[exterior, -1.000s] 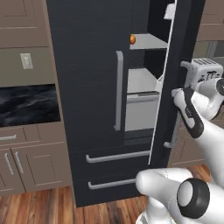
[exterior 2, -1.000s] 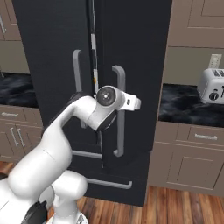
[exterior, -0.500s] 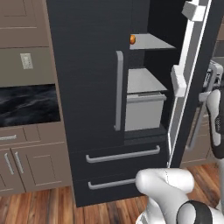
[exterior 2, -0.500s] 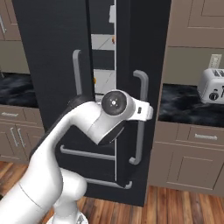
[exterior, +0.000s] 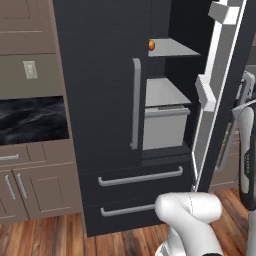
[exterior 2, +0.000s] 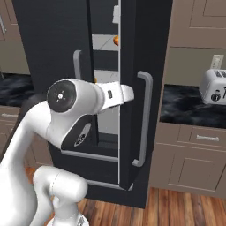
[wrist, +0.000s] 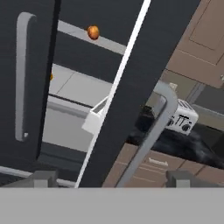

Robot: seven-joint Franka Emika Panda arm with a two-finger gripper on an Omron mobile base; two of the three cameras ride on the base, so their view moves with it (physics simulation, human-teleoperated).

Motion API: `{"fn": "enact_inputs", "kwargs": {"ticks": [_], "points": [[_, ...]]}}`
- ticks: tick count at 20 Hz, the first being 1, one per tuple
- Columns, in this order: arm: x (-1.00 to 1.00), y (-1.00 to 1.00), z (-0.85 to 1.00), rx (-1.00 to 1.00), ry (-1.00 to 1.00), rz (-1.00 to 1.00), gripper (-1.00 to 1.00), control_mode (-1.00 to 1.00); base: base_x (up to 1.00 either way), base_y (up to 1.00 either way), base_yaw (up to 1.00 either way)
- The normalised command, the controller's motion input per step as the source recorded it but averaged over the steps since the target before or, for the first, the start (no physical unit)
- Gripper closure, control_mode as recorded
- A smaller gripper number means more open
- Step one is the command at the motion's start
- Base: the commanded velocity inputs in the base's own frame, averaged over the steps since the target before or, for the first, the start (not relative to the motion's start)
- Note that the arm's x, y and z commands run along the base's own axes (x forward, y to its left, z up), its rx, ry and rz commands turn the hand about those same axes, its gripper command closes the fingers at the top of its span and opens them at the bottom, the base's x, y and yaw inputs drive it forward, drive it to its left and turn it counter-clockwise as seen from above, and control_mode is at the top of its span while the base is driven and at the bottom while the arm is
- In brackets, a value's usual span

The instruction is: Retrieve the peach and orange from the fridge and place them into the bowl on the dining table.

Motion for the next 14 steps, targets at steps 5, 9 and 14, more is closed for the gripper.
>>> {"fn": "enact_inputs", "kwargs": {"ticks": [5,9,14], "points": [[-0.08,0.9,0.37,-0.63,0.02,0.0,-1.0,-1.0,0.0,0.0,0.0],[0.0,0.62,0.17,-0.49,0.16,-0.06,-1.0,-1.0,0.0,0.0,0.0],[0.15,0.25,0.21,-0.35,0.32,-0.05,-1.0,-1.0,0.0,0.0,0.0]]}}
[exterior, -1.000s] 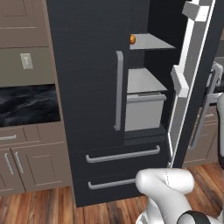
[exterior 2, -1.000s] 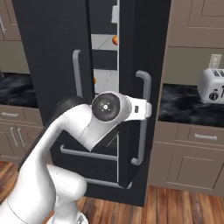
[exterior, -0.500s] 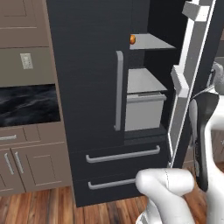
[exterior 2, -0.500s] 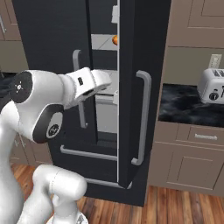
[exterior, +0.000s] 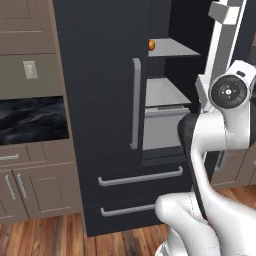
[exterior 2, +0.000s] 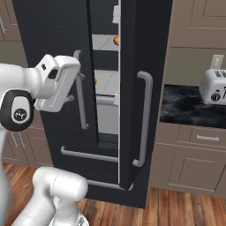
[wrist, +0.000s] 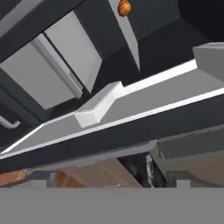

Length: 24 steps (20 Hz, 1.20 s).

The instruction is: Retrieve the peach and orange from the fridge and place them into the bowl on the dining table.

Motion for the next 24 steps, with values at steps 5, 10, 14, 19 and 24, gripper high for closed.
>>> {"fn": "enact_inputs", "kwargs": {"ticks": [5,10,14,19,24], "points": [[0.49,0.01,0.22,-0.25,0.28,-0.01,-1.0,-1.0,0.0,0.0,0.0],[0.7,-0.05,0.01,-0.16,0.12,0.0,-1.0,-1.0,0.0,0.0,0.0],[0.82,-0.27,-0.07,-0.07,0.11,0.0,-1.0,-1.0,0.0,0.0,0.0],[0.72,-0.59,-0.15,-0.01,0.02,0.0,-1.0,-1.0,0.0,0.0,0.0],[0.94,-0.61,-0.23,-0.01,0.05,0.0,-1.0,-1.0,0.0,0.0,0.0]]}}
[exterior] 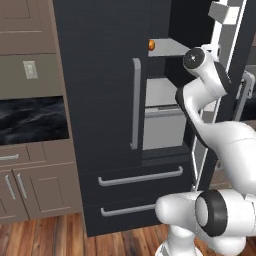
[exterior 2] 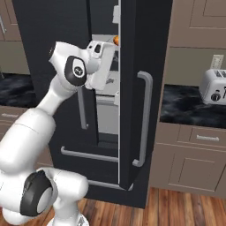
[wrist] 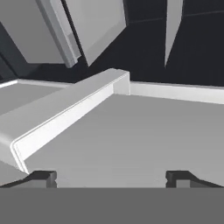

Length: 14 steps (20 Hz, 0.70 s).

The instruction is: Retrieve the peach and orange from the fridge and place them into the bowl on the dining table.

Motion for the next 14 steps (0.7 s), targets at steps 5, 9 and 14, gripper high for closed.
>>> {"fn": "enact_inputs", "kwargs": {"ticks": [5,9,14], "points": [[0.19,-0.71,-0.07,0.0,0.05,-0.06,-1.0,-1.0,0.0,0.0,0.0],[-0.98,-0.84,0.07,0.0,-0.06,-0.18,-1.0,-1.0,0.0,0.0,0.0],[-0.93,0.01,0.32,-0.1,-0.19,-0.04,-1.0,-1.0,0.0,0.0,0.0]]}}
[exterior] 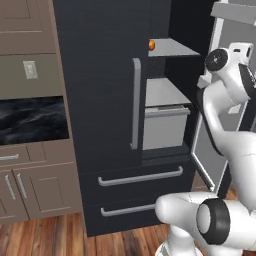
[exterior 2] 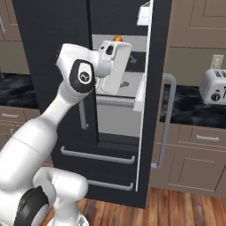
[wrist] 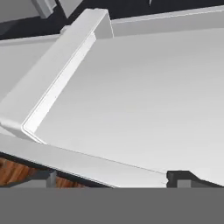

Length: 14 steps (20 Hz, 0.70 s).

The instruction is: Retrieve the peach and orange from the fridge and place them into the bowl on the dining table.

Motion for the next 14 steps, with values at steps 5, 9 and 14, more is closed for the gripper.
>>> {"fn": "enact_inputs", "kwargs": {"ticks": [5,9,14], "points": [[-0.31,0.81,0.43,-0.16,-0.06,0.0,-1.0,-1.0,0.0,0.0,0.0],[-0.34,0.75,0.16,0.1,-0.02,0.0,-1.0,-1.0,0.0,0.0,0.0],[-0.35,0.82,0.08,0.34,-0.11,0.0,-1.0,-1.0,0.0,0.0,0.0]]}}
